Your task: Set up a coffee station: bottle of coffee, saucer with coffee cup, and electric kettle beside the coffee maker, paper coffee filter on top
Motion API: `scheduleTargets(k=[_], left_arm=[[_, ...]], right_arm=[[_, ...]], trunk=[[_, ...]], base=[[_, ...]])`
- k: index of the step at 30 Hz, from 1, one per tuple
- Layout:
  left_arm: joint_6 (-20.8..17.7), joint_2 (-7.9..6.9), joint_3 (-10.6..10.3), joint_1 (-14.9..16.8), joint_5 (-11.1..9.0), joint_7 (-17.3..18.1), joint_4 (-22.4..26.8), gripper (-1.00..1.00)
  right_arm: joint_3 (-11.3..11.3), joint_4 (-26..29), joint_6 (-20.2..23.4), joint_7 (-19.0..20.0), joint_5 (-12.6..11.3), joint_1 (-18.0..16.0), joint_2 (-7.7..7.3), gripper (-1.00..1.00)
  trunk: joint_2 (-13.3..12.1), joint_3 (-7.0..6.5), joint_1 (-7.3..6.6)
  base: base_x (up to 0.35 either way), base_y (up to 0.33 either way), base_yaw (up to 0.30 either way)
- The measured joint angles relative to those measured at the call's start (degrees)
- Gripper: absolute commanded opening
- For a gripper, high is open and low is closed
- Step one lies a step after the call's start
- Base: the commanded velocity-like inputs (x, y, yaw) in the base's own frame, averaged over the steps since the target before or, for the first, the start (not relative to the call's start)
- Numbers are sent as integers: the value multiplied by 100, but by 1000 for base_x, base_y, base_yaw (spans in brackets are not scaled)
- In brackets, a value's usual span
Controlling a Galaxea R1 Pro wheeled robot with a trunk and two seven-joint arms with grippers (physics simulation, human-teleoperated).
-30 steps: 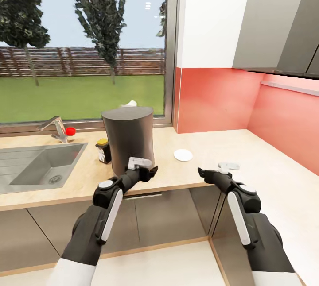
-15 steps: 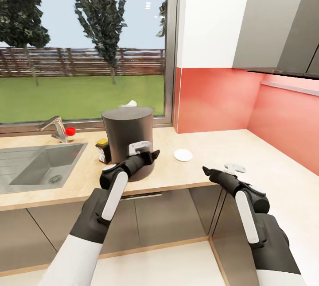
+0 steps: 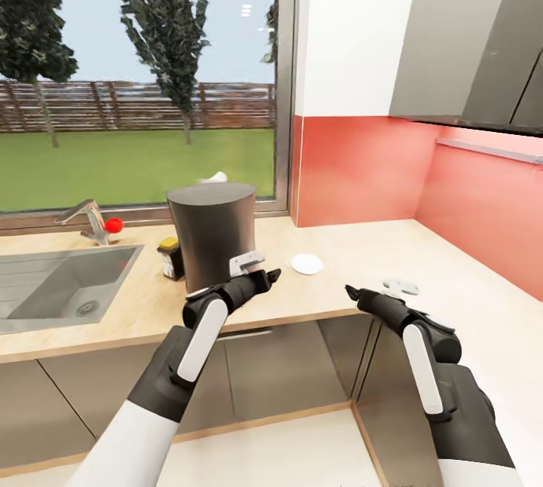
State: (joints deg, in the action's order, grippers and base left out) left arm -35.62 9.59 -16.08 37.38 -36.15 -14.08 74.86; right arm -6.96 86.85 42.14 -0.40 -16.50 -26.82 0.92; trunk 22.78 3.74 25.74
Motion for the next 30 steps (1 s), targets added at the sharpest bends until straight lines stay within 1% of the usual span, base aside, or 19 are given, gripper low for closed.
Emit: scheduleTargets(k=[7, 20, 24, 30], left_arm=[[6, -47, -5, -58, -67, 29, -3, 100], [26, -70, -22, -69, -72, 94, 20, 100], [27, -71, -23, -70, -69, 93, 21, 100], [23, -85, -15, -70, -68, 83, 22, 100]], right_arm=[[3, 3, 1, 1, -1, 0, 3, 100], [4, -4, 1, 1, -1, 0, 8, 100], [4, -6, 1, 1, -1, -1, 8, 100], [6, -7, 1, 14, -1, -1, 10, 100]], trunk=[[0, -21, 0], [0, -32, 0], [0, -32, 0], [1, -32, -1]], base=[[0, 0, -270], [0, 0, -282], [0, 0, -95], [28, 0, -17]])
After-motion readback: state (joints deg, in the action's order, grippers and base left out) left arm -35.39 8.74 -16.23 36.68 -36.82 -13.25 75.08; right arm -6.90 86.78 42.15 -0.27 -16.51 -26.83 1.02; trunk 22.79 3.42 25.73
